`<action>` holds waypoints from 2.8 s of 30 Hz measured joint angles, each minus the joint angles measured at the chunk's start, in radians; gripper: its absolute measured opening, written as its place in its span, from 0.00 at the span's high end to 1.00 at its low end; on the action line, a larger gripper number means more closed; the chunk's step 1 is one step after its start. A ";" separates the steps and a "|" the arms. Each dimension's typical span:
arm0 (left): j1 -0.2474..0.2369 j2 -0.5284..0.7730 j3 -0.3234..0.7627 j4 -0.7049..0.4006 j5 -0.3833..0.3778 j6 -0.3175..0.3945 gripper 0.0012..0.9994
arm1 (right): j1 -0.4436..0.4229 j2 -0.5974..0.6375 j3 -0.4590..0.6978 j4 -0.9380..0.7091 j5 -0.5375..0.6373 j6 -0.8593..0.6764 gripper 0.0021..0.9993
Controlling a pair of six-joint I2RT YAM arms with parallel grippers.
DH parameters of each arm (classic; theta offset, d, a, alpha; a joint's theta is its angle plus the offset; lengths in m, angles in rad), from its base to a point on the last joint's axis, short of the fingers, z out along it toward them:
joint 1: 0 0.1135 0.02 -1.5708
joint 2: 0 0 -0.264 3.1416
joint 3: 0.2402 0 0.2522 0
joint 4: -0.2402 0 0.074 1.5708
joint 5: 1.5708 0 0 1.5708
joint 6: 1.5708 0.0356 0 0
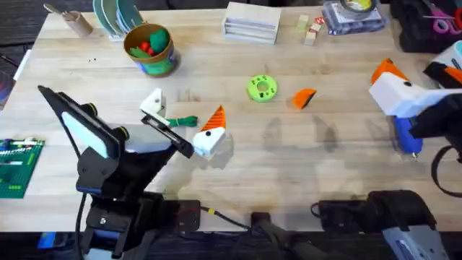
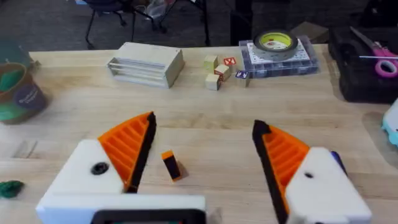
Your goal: Pick up the gripper from the table and insert it into the empty holder that is missing its gripper. Then pick up a screw, insert it into the mounting hole, and use the screwdriver to tighten it. Finally, clean up the table by picking up the vegetable and placing it into the bucket.
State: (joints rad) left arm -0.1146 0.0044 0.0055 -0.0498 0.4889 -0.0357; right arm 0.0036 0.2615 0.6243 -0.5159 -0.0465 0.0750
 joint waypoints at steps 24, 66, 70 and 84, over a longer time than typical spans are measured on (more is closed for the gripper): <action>0.000 0.000 0.000 -0.018 0.540 -0.003 0.01 | 0.000 0.000 0.000 0.000 0.000 0.000 0.01; 0.000 0.000 0.000 -0.018 0.566 -0.003 0.01 | 0.134 1.000 0.201 -0.053 -0.104 -0.345 0.01; 0.000 0.000 0.000 -0.018 0.566 -0.003 0.01 | 0.134 1.037 0.201 -0.001 -0.104 -0.347 0.07; 0.000 0.000 0.000 -0.018 0.566 -0.003 0.01 | 0.135 1.074 0.201 0.021 -0.143 -0.353 0.22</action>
State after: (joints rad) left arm -0.1146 0.0044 0.0055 -0.0676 1.0546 -0.0391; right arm 0.1382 1.3356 0.8257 -0.4951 -0.1890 -0.2779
